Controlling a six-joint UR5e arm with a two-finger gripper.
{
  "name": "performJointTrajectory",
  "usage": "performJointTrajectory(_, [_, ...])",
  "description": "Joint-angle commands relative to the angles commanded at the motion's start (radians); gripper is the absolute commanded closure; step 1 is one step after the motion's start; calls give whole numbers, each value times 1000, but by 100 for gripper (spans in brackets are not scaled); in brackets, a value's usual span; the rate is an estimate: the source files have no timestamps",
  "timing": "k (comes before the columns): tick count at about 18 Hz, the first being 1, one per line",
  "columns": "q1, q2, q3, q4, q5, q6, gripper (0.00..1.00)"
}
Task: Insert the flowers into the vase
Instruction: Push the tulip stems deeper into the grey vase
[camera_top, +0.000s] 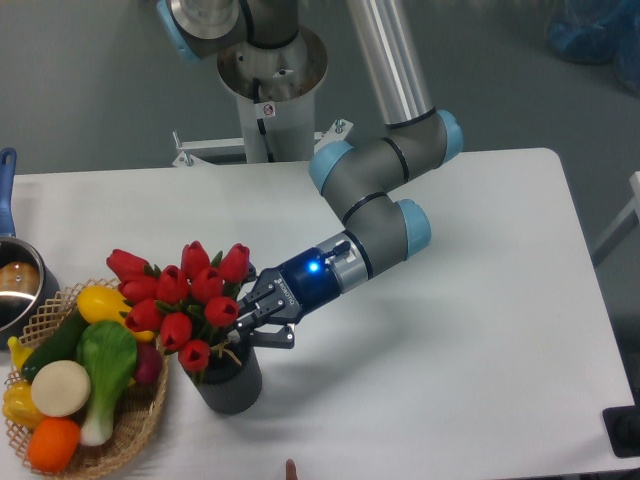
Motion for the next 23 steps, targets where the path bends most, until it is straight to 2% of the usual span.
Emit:
performJointTrajectory(13, [0, -5, 0, 0, 0, 6, 76])
performJointTrajectory(15, [0, -3, 0, 0, 0, 6, 73])
performJointTrajectory(19, [0, -2, -3, 0, 0, 6, 72])
performJointTrajectory(20, [0, -2, -3, 0, 0, 8, 69])
performJointTrajectory(23, [0, 0, -6, 0, 0, 14, 68])
